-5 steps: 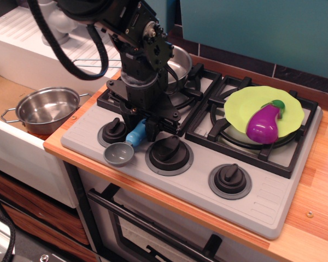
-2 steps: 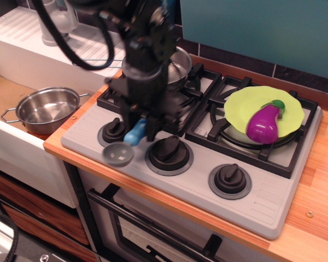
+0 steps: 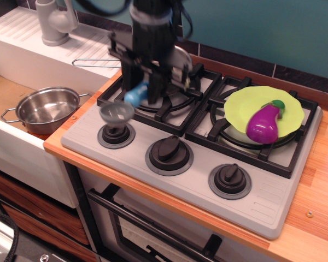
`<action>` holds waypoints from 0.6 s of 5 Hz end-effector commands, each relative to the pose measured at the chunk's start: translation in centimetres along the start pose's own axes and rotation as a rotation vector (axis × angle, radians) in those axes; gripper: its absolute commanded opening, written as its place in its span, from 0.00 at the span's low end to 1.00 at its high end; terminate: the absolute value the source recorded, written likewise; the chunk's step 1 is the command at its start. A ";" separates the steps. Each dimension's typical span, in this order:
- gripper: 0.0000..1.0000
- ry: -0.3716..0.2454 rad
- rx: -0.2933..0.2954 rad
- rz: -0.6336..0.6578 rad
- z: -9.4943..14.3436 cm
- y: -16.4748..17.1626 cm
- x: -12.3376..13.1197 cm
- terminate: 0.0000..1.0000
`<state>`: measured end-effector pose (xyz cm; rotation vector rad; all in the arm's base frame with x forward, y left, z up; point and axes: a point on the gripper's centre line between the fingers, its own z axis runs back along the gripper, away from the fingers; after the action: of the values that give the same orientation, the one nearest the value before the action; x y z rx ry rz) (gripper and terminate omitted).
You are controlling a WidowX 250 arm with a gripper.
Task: Put eggplant on plate and spoon in pot or pan on stove
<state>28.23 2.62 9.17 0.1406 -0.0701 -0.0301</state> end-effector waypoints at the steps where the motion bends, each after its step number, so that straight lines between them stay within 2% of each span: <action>1: 0.00 -0.039 -0.003 -0.044 5.5 1.8 5.3 0.00; 2: 0.00 -0.053 -0.008 -0.067 5.1 2.9 8.2 0.00; 3: 0.00 -0.081 -0.016 -0.083 3.4 3.6 10.4 0.00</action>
<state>37.51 5.53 11.53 0.1098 -0.0869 -0.1235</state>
